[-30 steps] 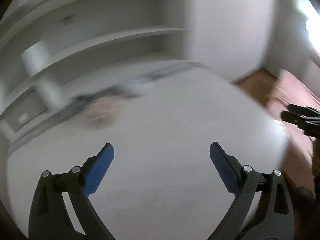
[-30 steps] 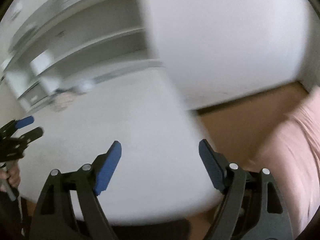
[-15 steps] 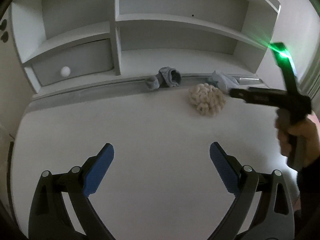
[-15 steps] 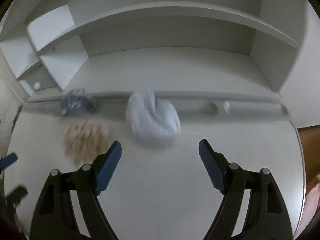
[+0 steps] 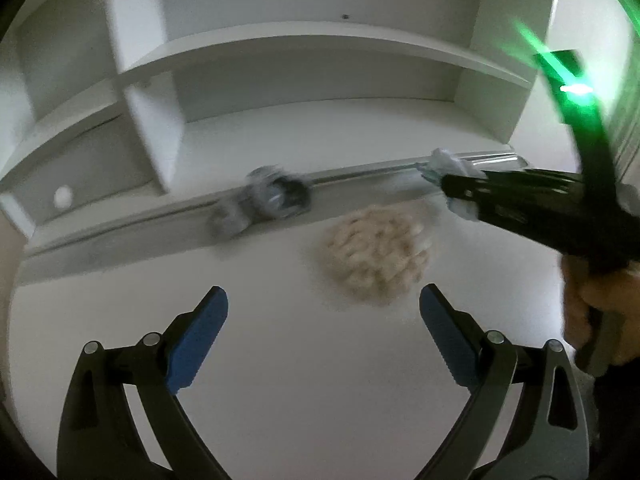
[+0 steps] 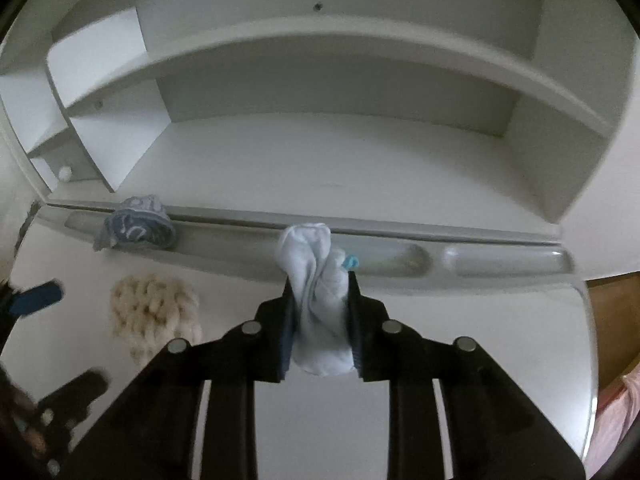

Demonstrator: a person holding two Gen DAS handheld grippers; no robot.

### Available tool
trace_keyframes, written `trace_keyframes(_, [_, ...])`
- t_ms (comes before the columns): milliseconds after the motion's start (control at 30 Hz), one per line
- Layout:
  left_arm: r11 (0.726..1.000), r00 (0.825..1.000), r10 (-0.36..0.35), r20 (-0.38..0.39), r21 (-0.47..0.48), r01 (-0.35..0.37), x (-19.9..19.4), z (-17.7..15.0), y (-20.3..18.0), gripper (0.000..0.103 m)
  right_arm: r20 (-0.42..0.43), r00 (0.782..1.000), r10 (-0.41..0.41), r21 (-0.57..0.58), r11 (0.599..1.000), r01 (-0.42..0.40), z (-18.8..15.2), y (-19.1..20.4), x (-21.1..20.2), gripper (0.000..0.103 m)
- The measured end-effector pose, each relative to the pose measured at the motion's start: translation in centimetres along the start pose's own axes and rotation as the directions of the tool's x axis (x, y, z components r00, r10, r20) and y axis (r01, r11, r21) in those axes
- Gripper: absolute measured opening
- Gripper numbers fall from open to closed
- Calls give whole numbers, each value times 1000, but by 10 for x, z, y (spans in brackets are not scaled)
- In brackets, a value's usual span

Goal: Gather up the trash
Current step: 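Grasp the cream knotted snack cluster with the left tool while the right tool grasps the white cloth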

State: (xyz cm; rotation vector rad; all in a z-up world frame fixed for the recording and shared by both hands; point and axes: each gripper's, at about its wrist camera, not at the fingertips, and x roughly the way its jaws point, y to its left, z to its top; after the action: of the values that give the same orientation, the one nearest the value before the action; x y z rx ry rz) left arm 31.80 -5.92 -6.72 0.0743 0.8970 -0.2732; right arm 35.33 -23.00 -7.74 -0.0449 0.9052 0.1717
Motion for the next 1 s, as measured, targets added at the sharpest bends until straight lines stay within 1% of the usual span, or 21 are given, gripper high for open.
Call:
trace_keyframes(100, [1000,1000,10,2,27,-10,14,9,-15,94,2,1000,7,18,1000,-7,-19,-17,-27,23])
trace_keyframes(167, [1000,1000,19,-6,22,-19,24,14,-21,94,5,1000,-1,21,1000,1,-30,-25,-39,23])
trace_keyframes(200, [1000,1000,13,-9,12,-12,28,16,-24,94,4,1000,-2,22,1000,2,-38,-29,-46,23])
trace_keyframes(333, [999,999,34,-7,29,-34,38,19,-34,93,1,1000,-24,38,999,24,-78,-51,-81,23])
trace_keyframes(400, [998,999,34,6,43,-34,37,18,-42,91,0,999,-39,51,998,39,-98,-63,-98,23])
trace_keyframes(433, [998,999,48,4,49,-48,37,18,-45,77,-1,999,-50,63,997,50,-109,-70,-107,23])
trace_keyframes(467, [996,998,65,-2,59,-65,38,17,-49,60,-3,998,-60,71,996,60,-118,-76,-114,23])
trace_keyframes(500, [995,997,71,-5,68,-71,38,16,-53,55,-4,997,-75,84,994,75,-128,-81,-121,23])
trace_keyframes(533, [995,998,64,-6,74,-64,38,15,-58,44,-1,996,-92,106,990,91,-140,-90,-132,23])
trace_keyframes(567, [994,998,70,-4,81,-70,36,13,-64,35,1,995,-102,127,987,101,-149,-97,-140,23])
trace_keyframes(600, [993,997,81,2,82,-81,32,12,-67,32,3,993,-117,154,981,115,-162,-106,-152,23])
trace_keyframes(633, [993,997,76,11,86,-76,26,10,-74,24,8,991,-136,189,973,132,-177,-117,-167,23])
trace_keyframes(700, [996,1000,7,8,92,-8,13,5,-91,20,18,984,-176,250,954,166,-202,-136,-193,23])
trace_keyframes(733, [994,999,-32,8,101,31,4,1,-104,18,21,979,-203,295,937,188,-219,-149,-209,23])
trace_keyframes(767, [991,998,-57,21,125,54,-5,-4,-120,16,22,975,-219,331,922,200,-233,-159,-220,23])
trace_keyframes(800, [987,997,-68,30,149,63,-10,-8,-132,16,19,968,-249,389,894,222,-256,-175,-237,23])
trace_keyframes(867, [975,992,-118,50,197,106,-26,-19,-166,14,4,955,-296,445,856,263,-285,-190,-253,23])
trace_keyframes(900, [964,985,-166,52,221,151,-36,-26,-187,14,-13,945,-326,484,825,291,-308,-202,-264,23])
trace_keyframes(933, [955,979,-196,51,235,179,-42,-31,-201,14,-25,940,-339,507,807,305,-321,-209,-271,23])
trace_keyframes(967, [940,969,-243,49,257,223,-52,-38,-220,14,-38,936,-351,530,787,317,-336,-215,-276,23])
trace_keyframes(1000, [924,958,-282,45,281,259,-60,-44,-238,14,-61,929,-366,561,757,335,-357,-225,-282,23])
